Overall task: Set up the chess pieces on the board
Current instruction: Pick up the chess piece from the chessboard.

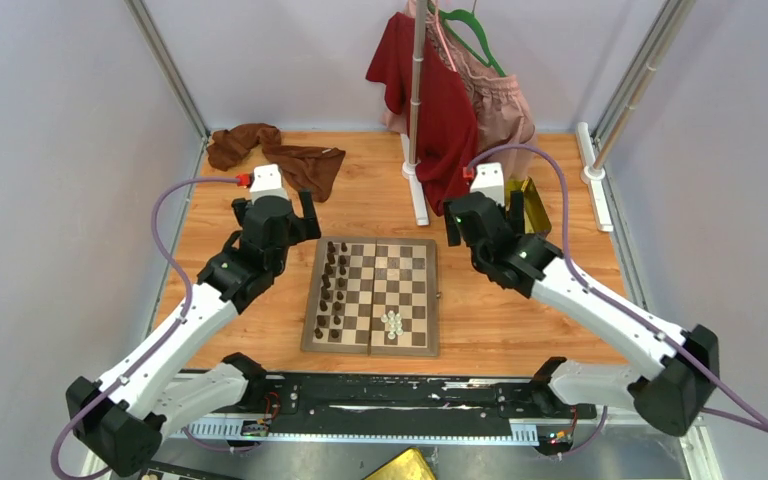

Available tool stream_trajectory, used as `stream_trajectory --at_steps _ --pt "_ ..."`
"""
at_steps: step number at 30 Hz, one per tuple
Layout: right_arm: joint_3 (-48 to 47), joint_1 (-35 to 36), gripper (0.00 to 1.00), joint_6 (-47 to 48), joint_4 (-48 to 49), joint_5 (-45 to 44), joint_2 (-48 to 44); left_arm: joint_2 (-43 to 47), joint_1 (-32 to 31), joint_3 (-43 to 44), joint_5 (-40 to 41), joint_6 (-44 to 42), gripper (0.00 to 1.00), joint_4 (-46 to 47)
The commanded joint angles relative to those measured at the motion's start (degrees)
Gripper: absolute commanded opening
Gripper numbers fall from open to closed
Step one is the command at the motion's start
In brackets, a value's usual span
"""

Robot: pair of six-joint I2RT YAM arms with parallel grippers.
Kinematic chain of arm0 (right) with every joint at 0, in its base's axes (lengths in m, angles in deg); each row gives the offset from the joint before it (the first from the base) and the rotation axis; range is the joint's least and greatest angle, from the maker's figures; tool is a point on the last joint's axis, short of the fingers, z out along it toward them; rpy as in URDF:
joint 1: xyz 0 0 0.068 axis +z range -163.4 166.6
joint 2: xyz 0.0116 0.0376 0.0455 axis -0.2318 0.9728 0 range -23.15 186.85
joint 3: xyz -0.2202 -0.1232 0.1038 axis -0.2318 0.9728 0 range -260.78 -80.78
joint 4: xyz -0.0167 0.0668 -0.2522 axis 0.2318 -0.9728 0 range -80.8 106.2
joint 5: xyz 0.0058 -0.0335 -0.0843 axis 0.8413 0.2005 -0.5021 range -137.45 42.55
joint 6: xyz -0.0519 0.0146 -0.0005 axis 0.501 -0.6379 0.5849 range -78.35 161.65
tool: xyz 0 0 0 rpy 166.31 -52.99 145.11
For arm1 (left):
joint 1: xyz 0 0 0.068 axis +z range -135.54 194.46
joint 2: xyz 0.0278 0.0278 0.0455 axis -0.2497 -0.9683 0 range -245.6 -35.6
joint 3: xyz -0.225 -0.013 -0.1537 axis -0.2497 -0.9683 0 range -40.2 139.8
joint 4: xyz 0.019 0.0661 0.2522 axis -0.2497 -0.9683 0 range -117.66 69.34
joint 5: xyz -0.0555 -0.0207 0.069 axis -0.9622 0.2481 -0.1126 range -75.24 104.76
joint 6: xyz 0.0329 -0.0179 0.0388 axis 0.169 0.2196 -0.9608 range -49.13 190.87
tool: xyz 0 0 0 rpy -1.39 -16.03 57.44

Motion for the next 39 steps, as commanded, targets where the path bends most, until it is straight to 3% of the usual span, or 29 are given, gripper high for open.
stream_trajectory --at_steps 1,2,5,9,15,22,39 --pt "4.2 2.8 1.00 -2.0 -4.4 7.9 -7.2 3.8 -1.1 -0.3 1.2 1.9 1.00 -4.2" --pt "6.0 2.9 0.98 -1.6 -3.6 11.4 -9.1 4.4 -1.2 -0.4 0.9 2.0 1.00 -4.7" --pt "12.0 3.0 0.78 -0.1 2.0 23.3 -14.3 5.3 -1.8 -0.6 0.2 2.5 1.00 -6.0" --pt "15.5 4.5 0.59 -1.4 4.2 31.2 -14.9 6.0 -2.6 -1.9 -0.5 3.0 1.00 -6.2" --pt "15.4 13.6 0.61 -1.4 3.8 29.6 -8.2 5.8 -3.6 -3.4 -0.2 4.4 1.00 -6.5" --pt "15.3 18.9 0.65 -2.3 7.1 31.5 -1.4 5.7 -4.5 -4.3 0.5 4.7 1.00 -6.1" --pt "13.6 20.3 0.63 -1.6 12.0 34.8 7.8 7.3 -4.8 -7.1 0.5 5.5 1.00 -5.3"
